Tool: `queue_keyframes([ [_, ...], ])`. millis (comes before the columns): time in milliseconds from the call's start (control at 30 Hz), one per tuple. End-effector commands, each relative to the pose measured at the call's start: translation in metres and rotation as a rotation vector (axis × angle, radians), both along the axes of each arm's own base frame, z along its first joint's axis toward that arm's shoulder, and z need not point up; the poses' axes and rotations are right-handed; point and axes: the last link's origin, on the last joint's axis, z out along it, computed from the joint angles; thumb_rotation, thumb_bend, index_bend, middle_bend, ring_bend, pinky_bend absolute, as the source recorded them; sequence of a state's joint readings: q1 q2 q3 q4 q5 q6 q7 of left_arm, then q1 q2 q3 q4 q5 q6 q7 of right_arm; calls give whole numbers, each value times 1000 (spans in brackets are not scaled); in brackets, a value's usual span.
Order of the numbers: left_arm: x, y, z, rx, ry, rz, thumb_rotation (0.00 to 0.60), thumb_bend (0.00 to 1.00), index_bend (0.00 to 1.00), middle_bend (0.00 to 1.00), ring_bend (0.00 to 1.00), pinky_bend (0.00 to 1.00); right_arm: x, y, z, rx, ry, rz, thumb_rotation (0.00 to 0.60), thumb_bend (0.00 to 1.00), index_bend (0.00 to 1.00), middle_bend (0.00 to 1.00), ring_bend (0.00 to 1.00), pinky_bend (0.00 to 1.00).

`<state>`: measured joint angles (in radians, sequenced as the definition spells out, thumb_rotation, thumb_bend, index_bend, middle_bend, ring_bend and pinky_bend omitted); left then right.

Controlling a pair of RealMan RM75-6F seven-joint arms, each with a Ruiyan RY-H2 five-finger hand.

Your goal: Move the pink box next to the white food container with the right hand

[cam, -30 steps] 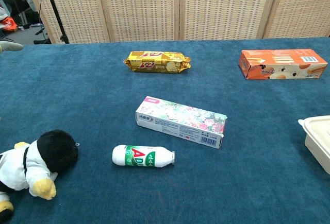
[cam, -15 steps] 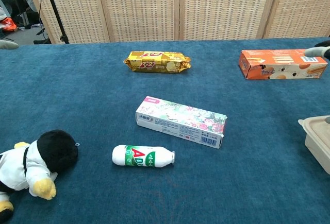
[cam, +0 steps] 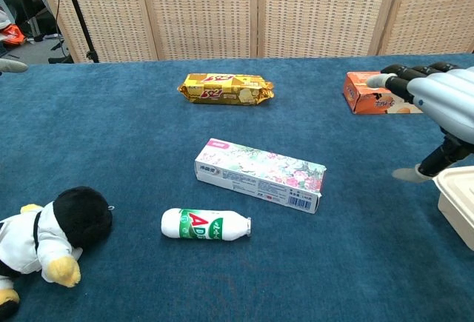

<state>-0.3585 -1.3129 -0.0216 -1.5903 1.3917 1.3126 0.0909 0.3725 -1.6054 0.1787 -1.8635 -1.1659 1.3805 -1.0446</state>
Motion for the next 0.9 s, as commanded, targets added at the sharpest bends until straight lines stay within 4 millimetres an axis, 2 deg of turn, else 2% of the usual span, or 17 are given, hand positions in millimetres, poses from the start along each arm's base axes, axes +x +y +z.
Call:
queue_keyframes([
  [33, 0, 0, 1, 1, -8, -1, 600, 0, 0, 0, 0, 0, 7, 0, -5, 3, 5, 9, 600, 208, 20, 0, 0, 0],
  [367, -1, 0, 6, -2, -29, 9, 600, 0, 0, 0, 0, 0, 24, -6, -20, 23, 0, -1, 600, 208, 20, 0, 0, 0],
  [900, -1, 1, 14, -1, -65, 15, 600, 0, 0, 0, 0, 0, 41, 9, -37, 63, 27, -47, 600, 208, 20, 0, 0, 0],
])
